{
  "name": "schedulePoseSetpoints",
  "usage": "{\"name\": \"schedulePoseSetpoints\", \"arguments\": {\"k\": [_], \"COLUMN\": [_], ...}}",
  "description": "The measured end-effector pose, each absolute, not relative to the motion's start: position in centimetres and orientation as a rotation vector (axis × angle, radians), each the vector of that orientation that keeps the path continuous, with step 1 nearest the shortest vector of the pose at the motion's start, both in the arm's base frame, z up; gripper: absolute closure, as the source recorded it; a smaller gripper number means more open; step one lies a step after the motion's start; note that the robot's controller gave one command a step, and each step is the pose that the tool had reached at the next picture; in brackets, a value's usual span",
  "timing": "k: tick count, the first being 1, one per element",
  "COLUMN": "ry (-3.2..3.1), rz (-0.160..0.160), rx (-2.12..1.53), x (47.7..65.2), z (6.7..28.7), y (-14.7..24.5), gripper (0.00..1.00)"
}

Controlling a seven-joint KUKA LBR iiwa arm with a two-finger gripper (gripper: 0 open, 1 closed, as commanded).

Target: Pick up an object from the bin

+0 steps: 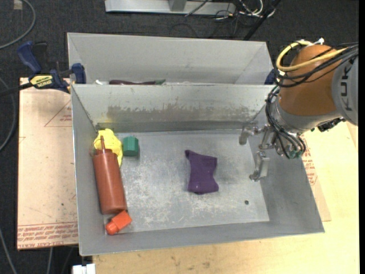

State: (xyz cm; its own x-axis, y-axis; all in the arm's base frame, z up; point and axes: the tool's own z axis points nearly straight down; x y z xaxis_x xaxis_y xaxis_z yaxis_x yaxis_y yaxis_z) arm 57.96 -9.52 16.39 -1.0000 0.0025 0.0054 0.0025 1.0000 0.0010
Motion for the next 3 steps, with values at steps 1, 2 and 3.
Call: {"name": "schedulePoseSetpoints", "arguments": {"k": [1, 2, 3], "ry": [-3.143, -3.142, -3.144], "rz": [0.0, 0.001, -0.008], "rx": [-0.001, -0.067, 0.028], "x": [58.1, 58.1, 55.9], "z": [16.9, 15.3, 13.1], "y": [-9.5, -5.1, -2.4], "gripper": [0.0, 0.0, 0.0]}}
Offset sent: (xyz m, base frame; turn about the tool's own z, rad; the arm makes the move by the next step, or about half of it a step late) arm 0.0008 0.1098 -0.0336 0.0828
